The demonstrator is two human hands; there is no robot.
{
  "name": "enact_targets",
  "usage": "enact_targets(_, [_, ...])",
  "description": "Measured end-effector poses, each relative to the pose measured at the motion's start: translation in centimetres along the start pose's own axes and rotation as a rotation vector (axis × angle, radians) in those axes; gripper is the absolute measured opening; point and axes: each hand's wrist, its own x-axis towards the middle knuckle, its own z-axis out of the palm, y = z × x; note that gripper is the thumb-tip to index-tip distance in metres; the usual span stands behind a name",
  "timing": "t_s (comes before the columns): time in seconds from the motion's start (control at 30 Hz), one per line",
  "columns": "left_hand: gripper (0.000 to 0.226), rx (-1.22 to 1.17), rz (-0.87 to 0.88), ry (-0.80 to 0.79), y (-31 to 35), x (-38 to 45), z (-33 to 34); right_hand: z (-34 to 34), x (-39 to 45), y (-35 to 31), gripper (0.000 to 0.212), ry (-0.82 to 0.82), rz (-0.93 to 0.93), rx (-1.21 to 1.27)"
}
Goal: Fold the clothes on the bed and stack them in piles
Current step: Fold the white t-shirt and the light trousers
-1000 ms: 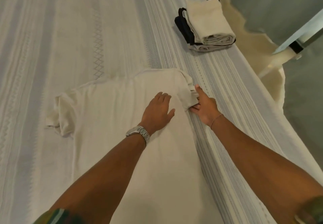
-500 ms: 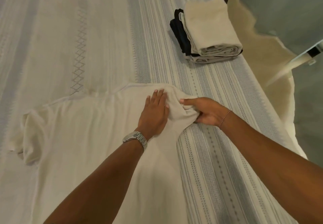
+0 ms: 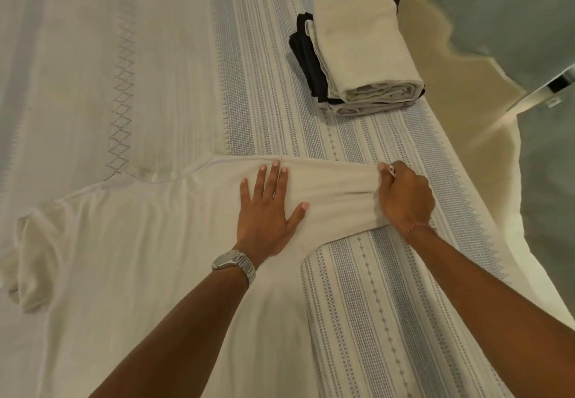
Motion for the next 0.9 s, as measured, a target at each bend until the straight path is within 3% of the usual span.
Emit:
enact_targets(0.07, [0.086, 0.020, -0.013, -0.017, 0.2, 0.1, -0.1, 0.4, -0.8, 0.8, 0.046, 0.041, 0.019, -0.182])
enact_targets(0.13, [0.089, 0.038, -0.025, -0.033, 0.4, 0.2, -0.3, 0.6, -1.3, 1.1, 0.047, 0.062, 0.038, -0.198])
enact_targets(0.37, [0.110, 0.041, -0.083, -0.088, 1.6, 1.2, -1.2, -0.3, -0.3, 0.1, 0.046, 0.031, 0.001, 0.383])
enact_targets(0.53, [0.110, 0.046, -0.103, -0.104, 1.8, 1.5, -1.4, -0.8, 0.1, 1.4, 0.065, 0.002, 0.227, 0.028])
enact_targets(0.6, [0.110, 0.047, -0.106, -0.107, 1.8, 1.5, -1.4, -1.2, 0.0, 1.1, 0.073, -0.036, 0.232, 0.030])
enact_targets(0.77, [0.115, 0.060, -0.124, -0.127, 2.3, 1.7, -1.4, -2.0, -1.7, 1.1, 0.051, -0.226, 0.069, 0.159])
enact_targets(0.9, [0.119, 0.070, -0.126, -0.128, 2.3, 1.5, -1.5, -1.9, -2.4, 1.4, 0.029, -0.139, -0.003, 0.403])
